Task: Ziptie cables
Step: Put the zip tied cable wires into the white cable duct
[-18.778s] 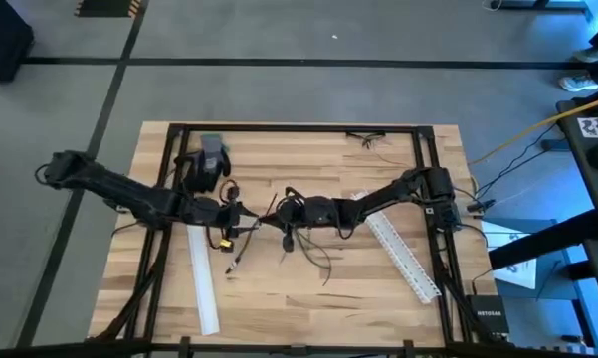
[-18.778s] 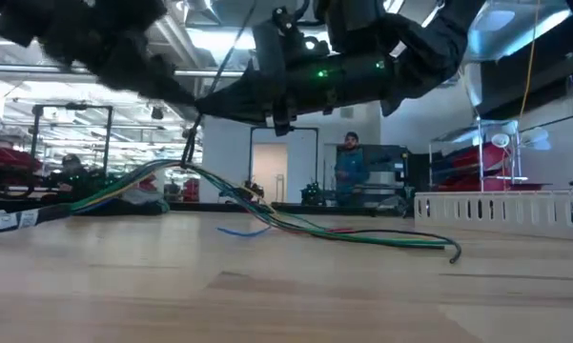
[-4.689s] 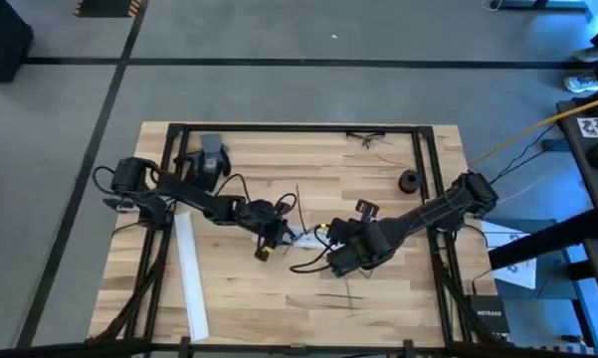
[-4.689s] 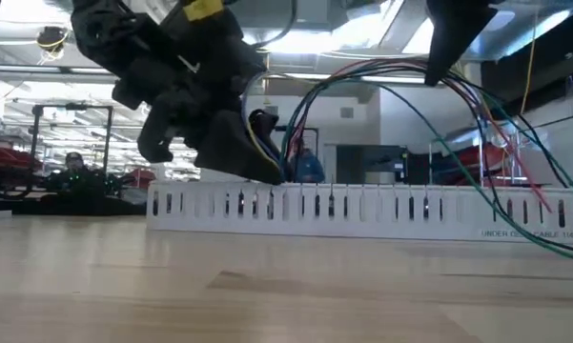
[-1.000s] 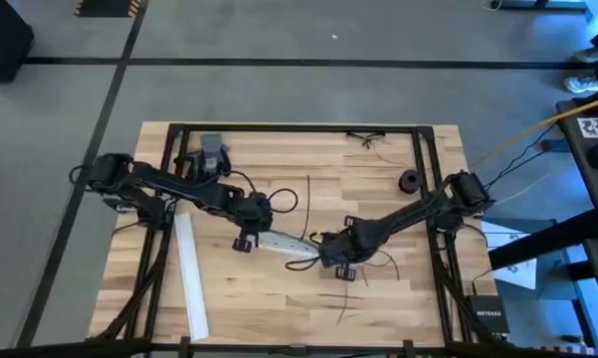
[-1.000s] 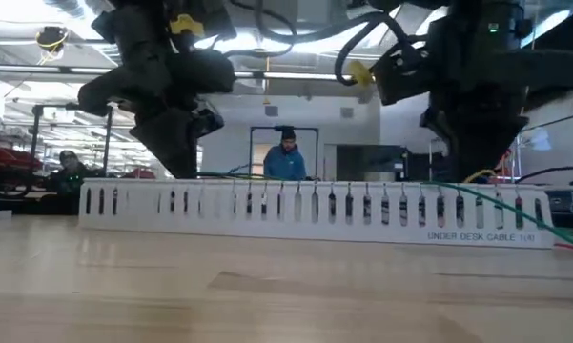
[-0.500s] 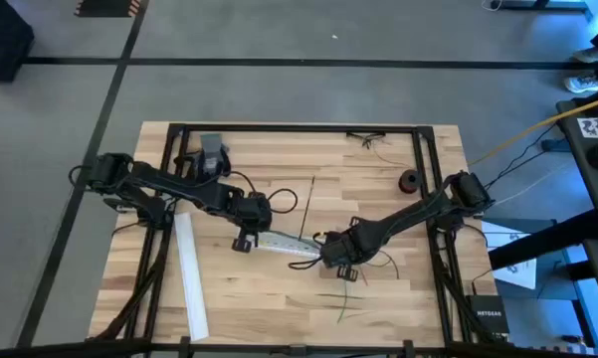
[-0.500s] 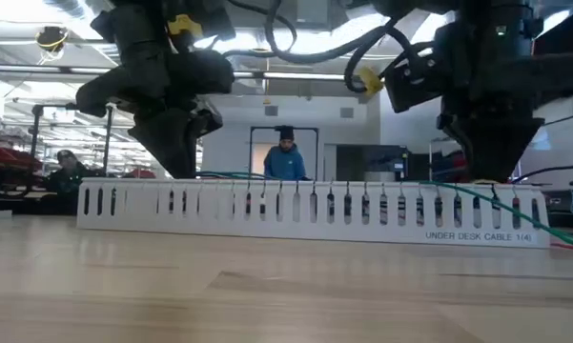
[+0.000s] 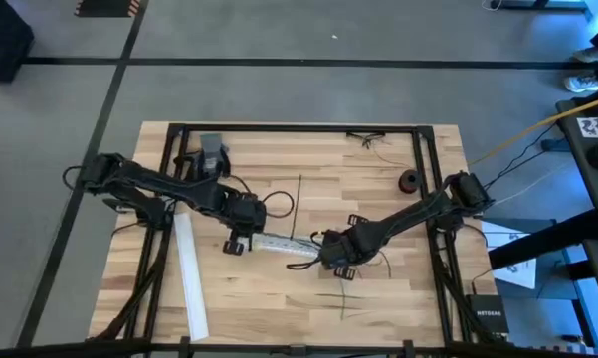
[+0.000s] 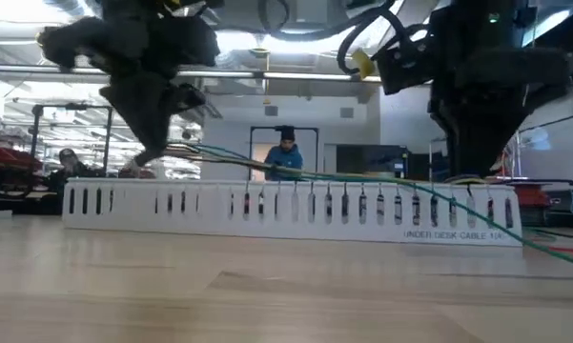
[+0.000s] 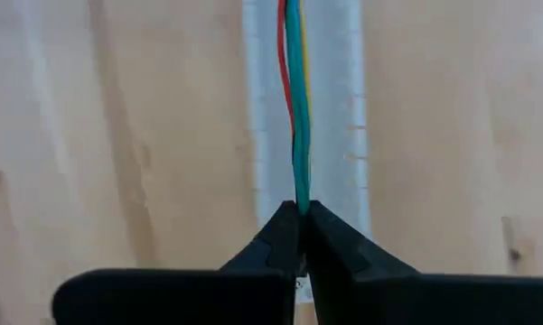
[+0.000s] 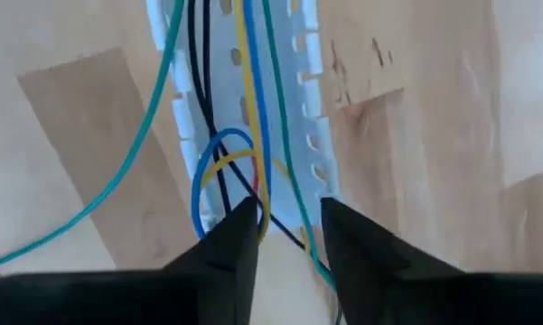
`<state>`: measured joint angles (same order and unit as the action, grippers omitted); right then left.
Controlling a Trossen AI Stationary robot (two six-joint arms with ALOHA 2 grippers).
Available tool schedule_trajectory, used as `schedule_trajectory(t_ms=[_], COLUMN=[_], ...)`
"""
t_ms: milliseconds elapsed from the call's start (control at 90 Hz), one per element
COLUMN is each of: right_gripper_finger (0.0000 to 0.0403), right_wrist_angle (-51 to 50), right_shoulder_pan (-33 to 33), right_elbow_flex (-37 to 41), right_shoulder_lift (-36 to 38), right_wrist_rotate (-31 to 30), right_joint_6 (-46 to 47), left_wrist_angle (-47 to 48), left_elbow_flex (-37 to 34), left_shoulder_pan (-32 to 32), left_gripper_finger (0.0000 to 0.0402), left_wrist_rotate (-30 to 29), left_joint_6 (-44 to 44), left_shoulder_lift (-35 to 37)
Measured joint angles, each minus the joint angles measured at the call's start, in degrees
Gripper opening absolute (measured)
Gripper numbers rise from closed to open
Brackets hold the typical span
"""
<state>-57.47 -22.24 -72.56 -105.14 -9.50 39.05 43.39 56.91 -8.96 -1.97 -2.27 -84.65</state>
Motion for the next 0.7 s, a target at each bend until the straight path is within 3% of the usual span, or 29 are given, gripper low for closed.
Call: schedule_trajectory(t_ms=[400, 544, 700], right_gripper_finger=[0.0123, 0.0128, 0.0163], right_wrist_angle=[1.0, 0.92, -0.47], right_shoulder_pan=[0.04, 0.07, 0.07], right_elbow_flex=[-0.1, -0.14, -1.45], right_shoulder_lift=[0.0, 0.0, 0.0], right_wrist_rotate=[-0.96, -1.09, 0.02], right_joint_6=[0.23, 1.79, 2.5], left_wrist_angle=[-8.54, -8.34, -5.37], left_elbow_flex=[-7.93, -8.59, -7.11], left_shoulder_pan=[-1.59, -0.71, -0.73], left_gripper_finger=[0.0011, 0.0052, 0.0113], left_wrist_rotate=[-0.23, -0.34, -0.32], left_joint_6=[1.24, 2.38, 0.49], left_shoulder_lift=[-0.54, -0.54, -0.54])
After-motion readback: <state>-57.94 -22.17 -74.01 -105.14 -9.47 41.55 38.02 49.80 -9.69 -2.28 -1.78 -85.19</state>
